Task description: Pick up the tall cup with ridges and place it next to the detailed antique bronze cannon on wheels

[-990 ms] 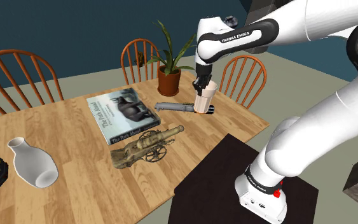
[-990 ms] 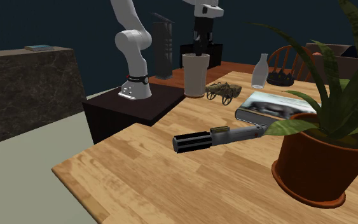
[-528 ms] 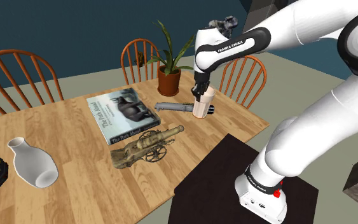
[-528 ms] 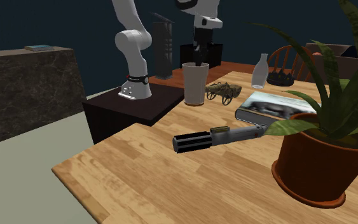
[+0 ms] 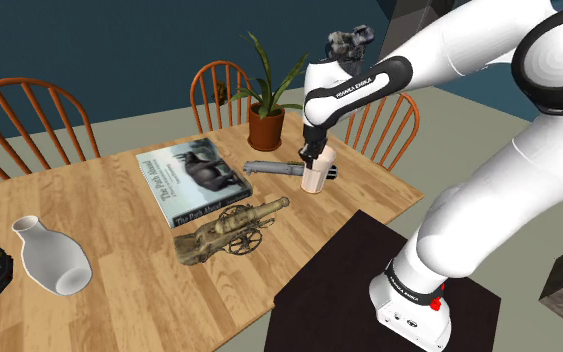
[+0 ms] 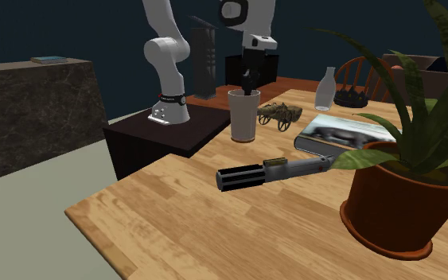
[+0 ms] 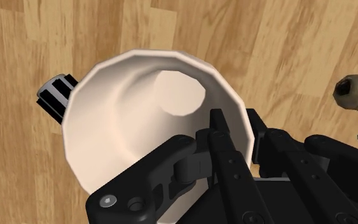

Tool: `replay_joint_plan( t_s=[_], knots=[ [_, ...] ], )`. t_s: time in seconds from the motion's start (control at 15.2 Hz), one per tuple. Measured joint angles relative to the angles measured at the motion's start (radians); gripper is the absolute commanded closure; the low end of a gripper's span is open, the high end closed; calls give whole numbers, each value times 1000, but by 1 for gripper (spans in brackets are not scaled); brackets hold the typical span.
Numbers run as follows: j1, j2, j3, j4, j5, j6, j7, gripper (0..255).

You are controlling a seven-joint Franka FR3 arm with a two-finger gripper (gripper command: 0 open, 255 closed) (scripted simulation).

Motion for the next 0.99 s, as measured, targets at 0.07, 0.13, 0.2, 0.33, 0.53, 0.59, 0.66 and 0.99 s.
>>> replay_joint_plan(
  t_s=[0.07, 0.13, 0.2, 0.33, 0.53, 0.59, 0.66, 0.99],
  knots=[
    [-1, 11, -2, -7, 0, 18, -1, 255],
    [0, 23, -2, -10, 1, 33, 0, 255],
    [0, 28, -2, -17, 1, 45, 2, 255],
    [-1, 48, -5, -30, 1, 77, 2, 255],
    [0, 84, -6, -42, 3, 125, 3, 255],
    [-1, 93, -8, -48, 3, 140, 1, 255],
    [-1, 102, -8, -51, 4, 152, 2, 255],
    [-1, 142, -10, -60, 8, 202, 1, 255]
  ],
)
